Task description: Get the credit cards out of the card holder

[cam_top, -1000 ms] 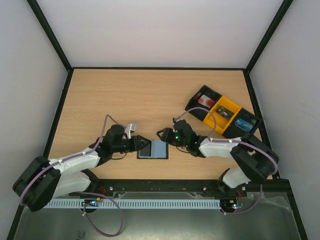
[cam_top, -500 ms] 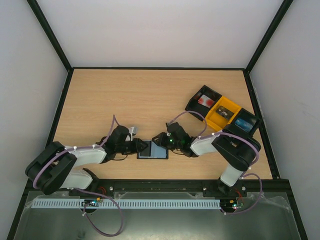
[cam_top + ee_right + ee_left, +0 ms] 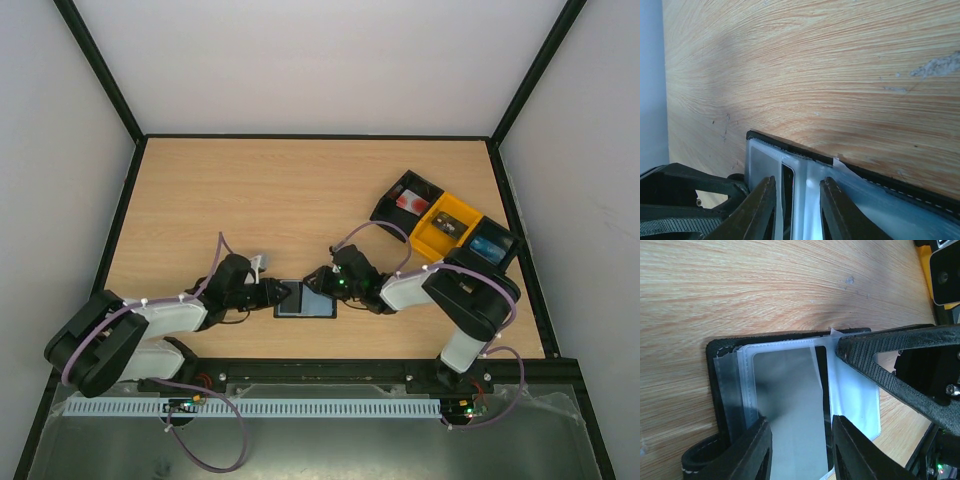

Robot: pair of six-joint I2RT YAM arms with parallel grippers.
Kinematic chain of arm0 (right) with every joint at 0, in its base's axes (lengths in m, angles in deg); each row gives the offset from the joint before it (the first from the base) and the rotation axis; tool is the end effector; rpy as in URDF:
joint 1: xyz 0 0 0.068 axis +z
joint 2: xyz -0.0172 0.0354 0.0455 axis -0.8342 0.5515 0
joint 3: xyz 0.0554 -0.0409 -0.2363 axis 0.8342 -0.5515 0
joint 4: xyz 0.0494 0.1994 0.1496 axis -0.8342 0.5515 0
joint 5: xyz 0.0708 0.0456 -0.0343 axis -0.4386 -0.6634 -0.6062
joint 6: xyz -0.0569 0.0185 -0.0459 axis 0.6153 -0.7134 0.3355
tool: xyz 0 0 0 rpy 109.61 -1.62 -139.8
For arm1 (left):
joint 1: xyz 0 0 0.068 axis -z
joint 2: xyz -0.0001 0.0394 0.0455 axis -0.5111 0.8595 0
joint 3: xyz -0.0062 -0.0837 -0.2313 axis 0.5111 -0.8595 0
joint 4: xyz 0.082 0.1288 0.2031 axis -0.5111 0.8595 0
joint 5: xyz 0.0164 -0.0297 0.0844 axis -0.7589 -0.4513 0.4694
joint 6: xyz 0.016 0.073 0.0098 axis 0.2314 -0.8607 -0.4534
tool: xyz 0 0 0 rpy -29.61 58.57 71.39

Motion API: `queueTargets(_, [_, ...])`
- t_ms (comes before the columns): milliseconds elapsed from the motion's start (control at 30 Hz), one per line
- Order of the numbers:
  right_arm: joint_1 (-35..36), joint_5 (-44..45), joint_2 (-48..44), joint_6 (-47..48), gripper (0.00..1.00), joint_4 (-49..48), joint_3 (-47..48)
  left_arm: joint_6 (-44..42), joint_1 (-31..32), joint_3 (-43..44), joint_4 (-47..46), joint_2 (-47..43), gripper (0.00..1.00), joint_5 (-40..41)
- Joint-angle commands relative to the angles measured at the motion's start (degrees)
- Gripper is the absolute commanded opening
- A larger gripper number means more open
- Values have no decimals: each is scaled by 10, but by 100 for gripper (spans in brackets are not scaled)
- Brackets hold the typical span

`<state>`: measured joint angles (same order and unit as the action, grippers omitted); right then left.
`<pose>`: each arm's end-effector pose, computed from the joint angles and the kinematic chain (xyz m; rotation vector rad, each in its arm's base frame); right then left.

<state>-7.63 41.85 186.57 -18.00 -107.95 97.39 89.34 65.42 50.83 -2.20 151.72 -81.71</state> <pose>0.1869 0.2522 0.0825 -0.0355 2.5349 1.3923 0.1777 -0.1526 0.0885 -0.0379 2.4424 -1.1701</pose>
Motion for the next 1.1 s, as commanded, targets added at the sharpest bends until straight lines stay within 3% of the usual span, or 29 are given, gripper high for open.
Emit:
queueTargets(0, [6, 7, -25, 18, 26, 51, 6, -8, -3, -20, 13, 6, 38, 0])
queueTargets(700, [46, 21, 4, 5, 22, 60, 26, 3, -4, -22, 23, 7, 38, -2])
queueTargets(1067, [47, 6, 18, -4, 21, 16, 5, 30, 5, -22, -13, 27, 37, -15])
